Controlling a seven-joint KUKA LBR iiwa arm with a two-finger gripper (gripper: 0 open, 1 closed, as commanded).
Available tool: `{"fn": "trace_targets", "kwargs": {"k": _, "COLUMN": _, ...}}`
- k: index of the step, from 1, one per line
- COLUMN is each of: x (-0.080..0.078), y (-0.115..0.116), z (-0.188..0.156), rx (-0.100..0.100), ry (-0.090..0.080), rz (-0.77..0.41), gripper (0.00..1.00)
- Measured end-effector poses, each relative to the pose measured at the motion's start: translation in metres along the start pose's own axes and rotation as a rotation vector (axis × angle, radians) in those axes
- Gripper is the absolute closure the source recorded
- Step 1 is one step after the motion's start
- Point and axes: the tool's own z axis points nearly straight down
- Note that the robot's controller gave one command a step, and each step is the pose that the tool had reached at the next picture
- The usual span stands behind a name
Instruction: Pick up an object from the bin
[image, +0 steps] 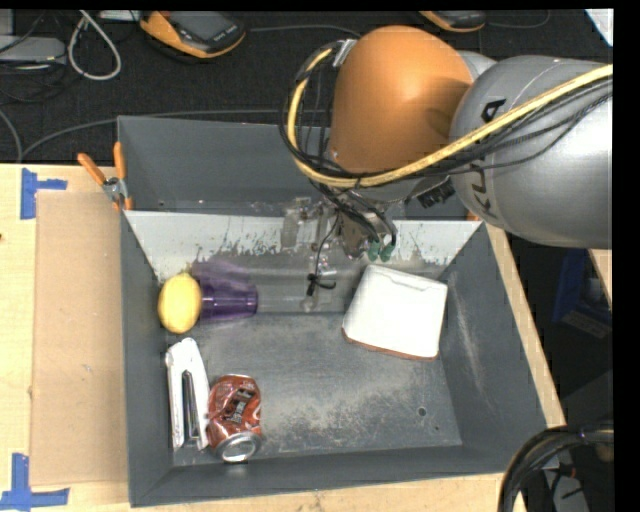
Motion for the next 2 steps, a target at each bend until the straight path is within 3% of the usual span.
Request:
{"fn": "trace_targets", "kwargs": {"k": 1, "x": 0.01, "y": 0.03, "z": 0.104, "rx": 0.002, "ry": 0.012, "rz": 0.137, "gripper": 0.0}}
{"fn": "trace_targets", "kwargs": {"k": 2, "x": 0.031, "y": 0.044, "z": 0.075, "rx": 0.001, "ry": -0.003, "rz": 0.037, "gripper": 0.0}}
